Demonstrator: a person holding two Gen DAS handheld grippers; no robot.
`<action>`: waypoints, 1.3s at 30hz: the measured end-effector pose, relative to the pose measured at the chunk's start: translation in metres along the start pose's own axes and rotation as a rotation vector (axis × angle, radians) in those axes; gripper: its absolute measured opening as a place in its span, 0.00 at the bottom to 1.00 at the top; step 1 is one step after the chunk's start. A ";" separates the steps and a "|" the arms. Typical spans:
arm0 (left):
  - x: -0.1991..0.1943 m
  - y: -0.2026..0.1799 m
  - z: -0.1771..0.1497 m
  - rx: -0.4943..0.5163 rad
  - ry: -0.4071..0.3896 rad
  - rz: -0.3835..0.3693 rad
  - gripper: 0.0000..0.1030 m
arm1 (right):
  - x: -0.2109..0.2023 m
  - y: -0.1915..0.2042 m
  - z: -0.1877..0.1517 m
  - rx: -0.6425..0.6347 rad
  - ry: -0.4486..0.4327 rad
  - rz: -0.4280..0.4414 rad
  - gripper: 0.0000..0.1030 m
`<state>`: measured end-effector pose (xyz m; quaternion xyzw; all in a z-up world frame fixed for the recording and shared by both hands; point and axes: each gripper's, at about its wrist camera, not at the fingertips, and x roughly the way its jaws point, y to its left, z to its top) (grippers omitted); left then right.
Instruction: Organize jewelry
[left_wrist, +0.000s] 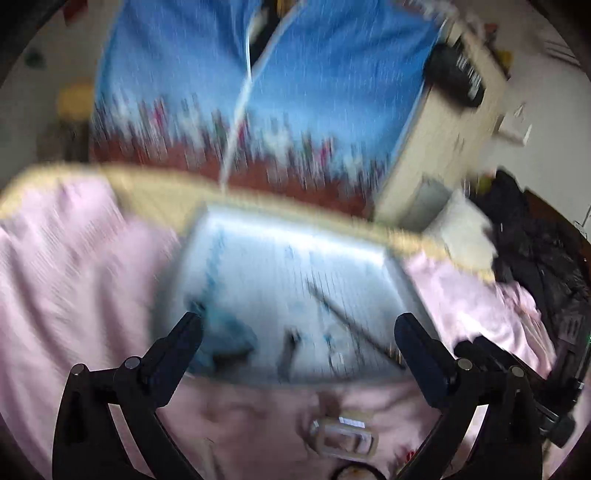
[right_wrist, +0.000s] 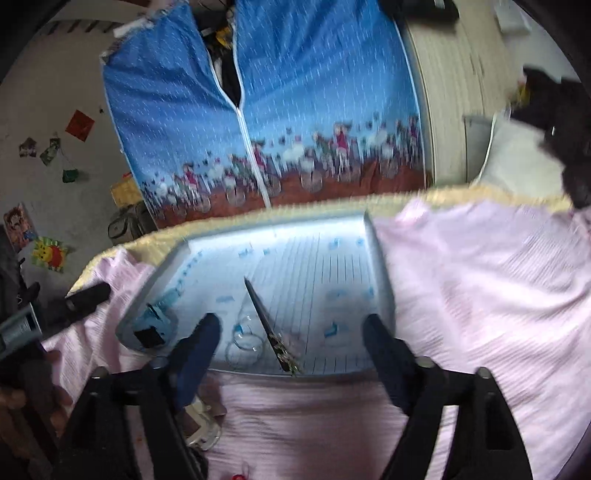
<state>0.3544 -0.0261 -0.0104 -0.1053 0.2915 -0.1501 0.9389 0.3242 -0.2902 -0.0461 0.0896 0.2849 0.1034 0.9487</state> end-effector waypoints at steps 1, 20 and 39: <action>-0.015 -0.003 0.004 0.014 -0.056 0.015 0.99 | -0.011 0.004 0.001 -0.010 -0.026 0.005 0.88; -0.189 -0.049 -0.086 0.149 -0.296 0.133 0.99 | -0.183 0.042 -0.050 -0.065 -0.322 0.059 1.00; -0.202 -0.078 -0.156 0.204 -0.063 0.358 0.99 | -0.202 0.054 -0.111 0.001 -0.035 0.038 1.00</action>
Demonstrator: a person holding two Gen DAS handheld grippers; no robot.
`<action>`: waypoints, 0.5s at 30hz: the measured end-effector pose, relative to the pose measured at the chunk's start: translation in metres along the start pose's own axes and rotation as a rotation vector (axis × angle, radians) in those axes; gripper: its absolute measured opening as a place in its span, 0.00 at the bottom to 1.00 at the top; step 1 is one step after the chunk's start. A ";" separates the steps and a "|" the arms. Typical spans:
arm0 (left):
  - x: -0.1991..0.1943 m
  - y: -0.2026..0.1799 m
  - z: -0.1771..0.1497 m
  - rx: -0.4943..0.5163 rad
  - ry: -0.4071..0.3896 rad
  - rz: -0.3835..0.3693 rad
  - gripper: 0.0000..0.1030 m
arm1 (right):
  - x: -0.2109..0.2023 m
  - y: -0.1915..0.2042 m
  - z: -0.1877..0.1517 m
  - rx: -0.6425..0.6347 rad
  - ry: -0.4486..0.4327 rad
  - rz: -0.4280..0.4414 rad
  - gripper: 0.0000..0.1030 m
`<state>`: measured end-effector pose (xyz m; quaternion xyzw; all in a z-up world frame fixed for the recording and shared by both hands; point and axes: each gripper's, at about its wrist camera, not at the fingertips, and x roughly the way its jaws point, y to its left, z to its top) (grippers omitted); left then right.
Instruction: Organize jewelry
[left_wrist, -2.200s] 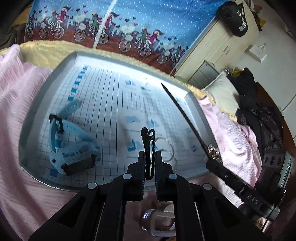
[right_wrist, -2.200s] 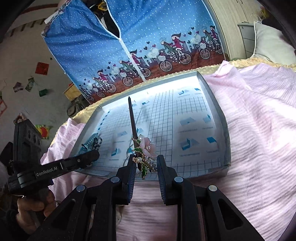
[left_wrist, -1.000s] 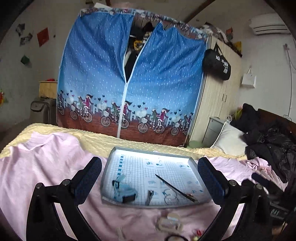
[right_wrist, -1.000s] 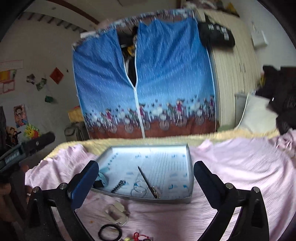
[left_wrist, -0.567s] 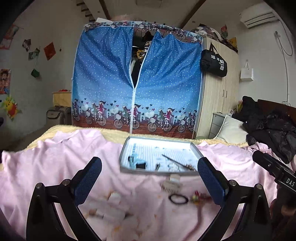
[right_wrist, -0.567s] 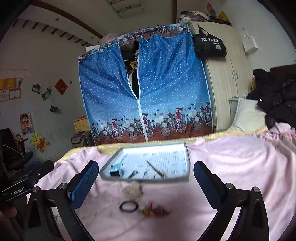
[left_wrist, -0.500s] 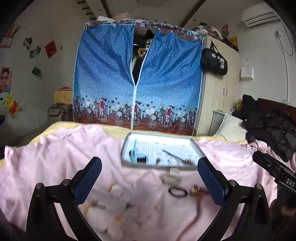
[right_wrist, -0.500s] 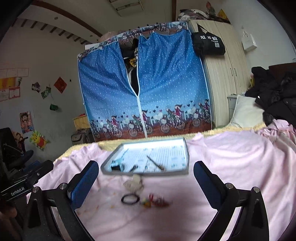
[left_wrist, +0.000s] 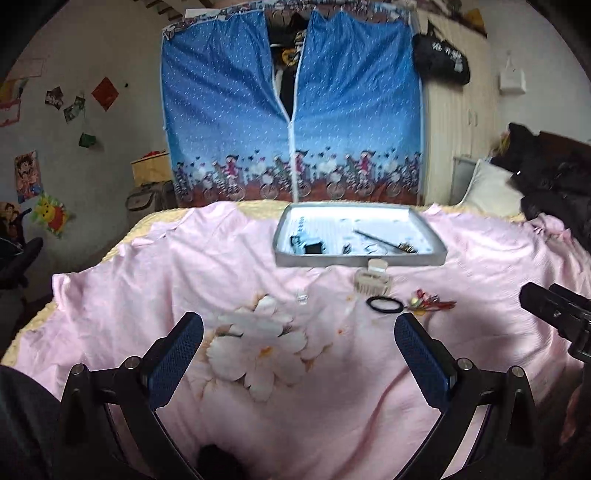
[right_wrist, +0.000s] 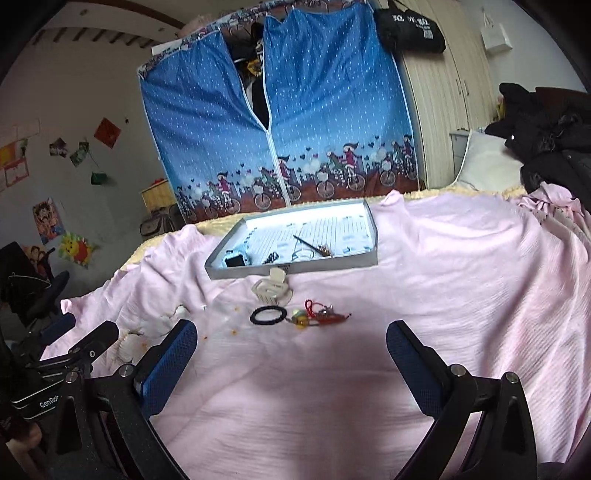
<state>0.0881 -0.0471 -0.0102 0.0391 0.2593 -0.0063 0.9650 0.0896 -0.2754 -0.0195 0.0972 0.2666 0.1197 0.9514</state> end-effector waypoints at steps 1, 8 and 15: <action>-0.001 0.001 0.001 -0.005 0.008 0.011 0.99 | 0.000 -0.001 0.000 0.004 0.005 0.003 1.00; -0.008 0.000 0.012 -0.012 0.065 0.089 0.99 | 0.003 -0.013 0.001 0.065 0.034 0.019 1.00; 0.027 -0.004 0.029 -0.017 0.277 0.166 0.99 | 0.020 -0.017 0.007 0.082 0.110 0.003 1.00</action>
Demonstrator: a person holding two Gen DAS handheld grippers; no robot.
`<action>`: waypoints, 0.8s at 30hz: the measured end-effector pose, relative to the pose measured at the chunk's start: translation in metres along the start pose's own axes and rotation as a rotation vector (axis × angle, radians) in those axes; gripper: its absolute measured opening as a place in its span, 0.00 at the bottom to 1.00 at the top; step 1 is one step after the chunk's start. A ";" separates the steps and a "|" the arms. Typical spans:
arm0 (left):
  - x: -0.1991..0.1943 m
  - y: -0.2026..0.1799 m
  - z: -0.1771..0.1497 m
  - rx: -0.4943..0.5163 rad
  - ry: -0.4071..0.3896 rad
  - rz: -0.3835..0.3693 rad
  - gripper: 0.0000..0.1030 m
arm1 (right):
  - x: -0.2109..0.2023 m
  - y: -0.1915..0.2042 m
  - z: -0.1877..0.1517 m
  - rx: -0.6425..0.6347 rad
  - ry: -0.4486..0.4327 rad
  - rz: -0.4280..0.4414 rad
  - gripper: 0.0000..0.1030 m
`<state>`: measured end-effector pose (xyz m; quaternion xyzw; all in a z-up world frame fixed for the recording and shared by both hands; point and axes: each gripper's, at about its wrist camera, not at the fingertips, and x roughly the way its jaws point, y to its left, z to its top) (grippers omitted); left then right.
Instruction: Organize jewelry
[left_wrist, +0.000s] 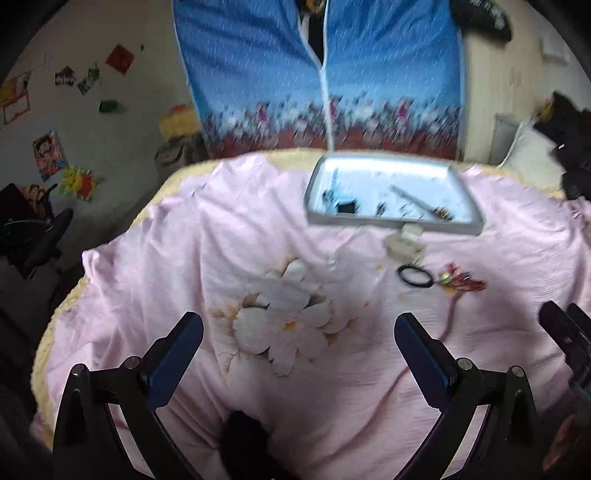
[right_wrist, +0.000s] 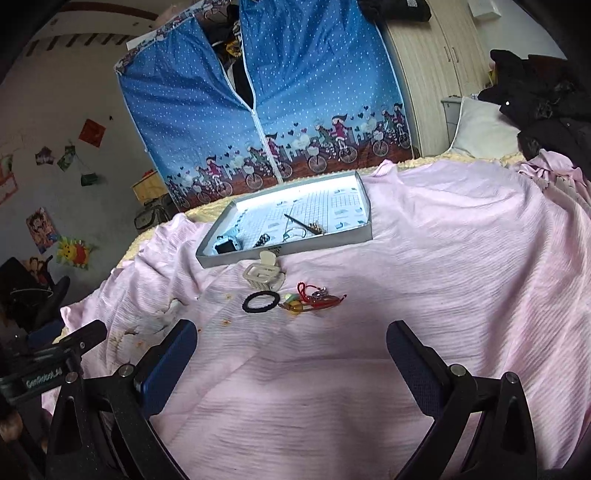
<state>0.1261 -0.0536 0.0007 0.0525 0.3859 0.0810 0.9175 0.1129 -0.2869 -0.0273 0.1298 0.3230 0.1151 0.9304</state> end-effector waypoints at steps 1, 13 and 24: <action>0.005 -0.001 0.000 0.002 0.019 0.015 0.99 | 0.005 -0.002 0.001 0.003 0.018 0.005 1.00; 0.049 0.010 0.034 -0.089 0.112 0.053 0.99 | 0.085 -0.002 0.032 -0.104 0.107 0.098 1.00; 0.083 0.015 0.039 0.011 0.048 -0.022 0.99 | 0.135 0.020 0.041 -0.405 0.129 0.159 1.00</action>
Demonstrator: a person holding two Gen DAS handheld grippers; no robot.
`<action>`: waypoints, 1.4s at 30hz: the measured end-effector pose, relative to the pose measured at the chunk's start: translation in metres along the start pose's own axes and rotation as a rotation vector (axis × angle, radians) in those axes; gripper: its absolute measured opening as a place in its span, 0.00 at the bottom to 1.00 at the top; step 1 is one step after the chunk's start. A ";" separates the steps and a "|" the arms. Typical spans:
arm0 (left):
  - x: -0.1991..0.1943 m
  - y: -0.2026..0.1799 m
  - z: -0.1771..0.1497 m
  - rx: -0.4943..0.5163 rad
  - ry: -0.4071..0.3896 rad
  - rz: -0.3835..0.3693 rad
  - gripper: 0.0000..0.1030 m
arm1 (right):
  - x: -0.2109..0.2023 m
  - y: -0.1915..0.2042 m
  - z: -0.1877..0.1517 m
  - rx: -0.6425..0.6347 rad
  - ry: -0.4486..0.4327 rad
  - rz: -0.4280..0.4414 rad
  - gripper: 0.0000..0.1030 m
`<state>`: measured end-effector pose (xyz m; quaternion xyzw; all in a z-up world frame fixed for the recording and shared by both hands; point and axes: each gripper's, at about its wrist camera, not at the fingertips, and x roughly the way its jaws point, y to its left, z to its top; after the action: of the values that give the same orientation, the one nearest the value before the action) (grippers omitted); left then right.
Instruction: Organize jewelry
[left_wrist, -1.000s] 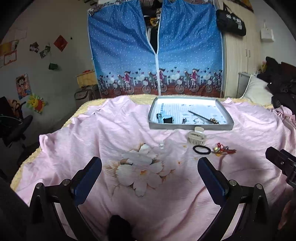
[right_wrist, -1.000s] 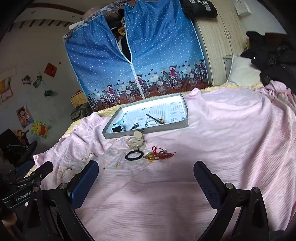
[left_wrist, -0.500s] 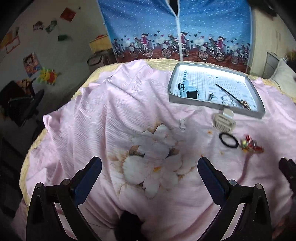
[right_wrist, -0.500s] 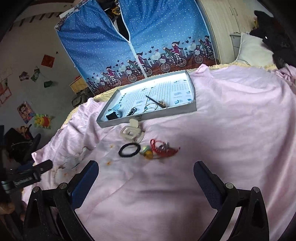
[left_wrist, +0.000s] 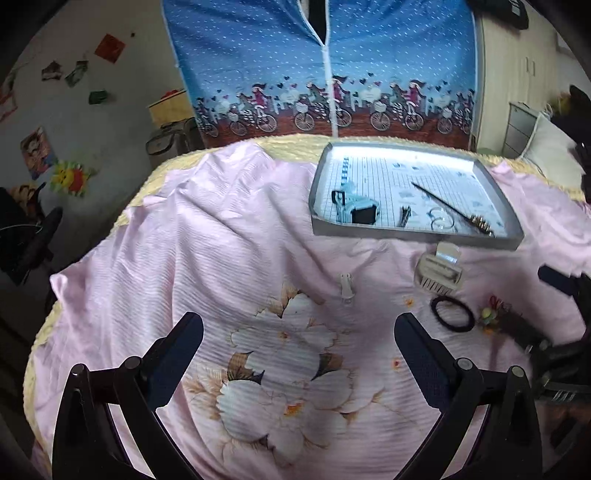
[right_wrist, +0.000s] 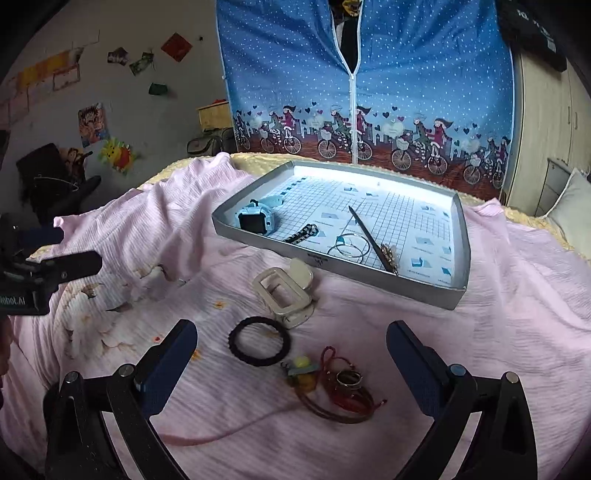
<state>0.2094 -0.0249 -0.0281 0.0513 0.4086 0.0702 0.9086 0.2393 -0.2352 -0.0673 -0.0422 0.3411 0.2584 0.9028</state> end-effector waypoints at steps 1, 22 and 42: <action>0.005 0.003 -0.002 0.002 0.009 -0.005 0.99 | 0.004 -0.002 -0.001 0.005 0.007 0.012 1.00; 0.083 0.005 0.014 0.207 0.042 -0.485 0.58 | 0.042 0.006 0.003 0.020 0.146 0.072 0.63; 0.154 0.027 0.020 -0.009 0.252 -0.584 0.12 | 0.086 0.014 -0.002 -0.013 0.301 0.120 0.28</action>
<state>0.3232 0.0268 -0.1235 -0.0811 0.5153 -0.1859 0.8327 0.2863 -0.1862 -0.1223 -0.0659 0.4727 0.3047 0.8242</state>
